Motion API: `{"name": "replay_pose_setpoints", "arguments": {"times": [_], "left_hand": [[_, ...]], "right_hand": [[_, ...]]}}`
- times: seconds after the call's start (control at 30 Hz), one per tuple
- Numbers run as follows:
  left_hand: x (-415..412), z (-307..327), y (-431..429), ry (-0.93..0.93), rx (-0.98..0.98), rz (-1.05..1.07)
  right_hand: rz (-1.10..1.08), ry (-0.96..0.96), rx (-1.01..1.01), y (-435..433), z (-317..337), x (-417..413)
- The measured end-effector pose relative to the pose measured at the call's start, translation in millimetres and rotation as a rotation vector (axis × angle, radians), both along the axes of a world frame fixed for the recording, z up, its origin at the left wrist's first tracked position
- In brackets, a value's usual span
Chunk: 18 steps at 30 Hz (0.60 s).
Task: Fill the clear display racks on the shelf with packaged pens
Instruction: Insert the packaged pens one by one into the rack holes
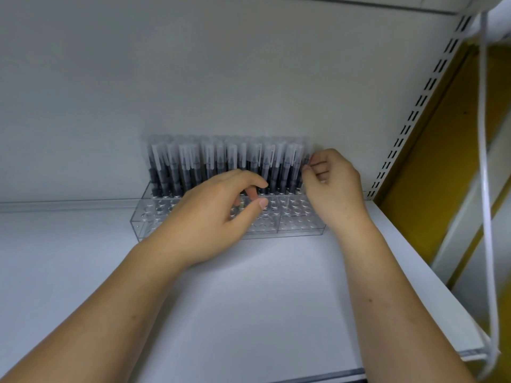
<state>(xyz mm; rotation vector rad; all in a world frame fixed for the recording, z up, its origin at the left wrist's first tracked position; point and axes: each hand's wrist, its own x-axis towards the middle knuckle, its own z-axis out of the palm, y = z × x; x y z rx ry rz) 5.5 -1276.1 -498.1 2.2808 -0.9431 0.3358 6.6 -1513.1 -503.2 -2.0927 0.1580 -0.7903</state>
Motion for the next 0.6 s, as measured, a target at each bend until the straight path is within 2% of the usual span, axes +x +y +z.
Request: {"name": "replay_pose_setpoints", "arguments": {"times": [0.33,0.5,0.6], "left_hand": [[0,3,1,-0.073,0.066,0.029],[-2,16,5,-0.123,0.077,0.081],[-4,35,14,-0.083,0.014,0.109]], "right_hand": [[-0.066,-0.123,-0.006,3,7,-6],[-0.065,-0.19,-0.121,11,22,-10],[-0.021,-0.188,-0.24,21,43,-14]]}}
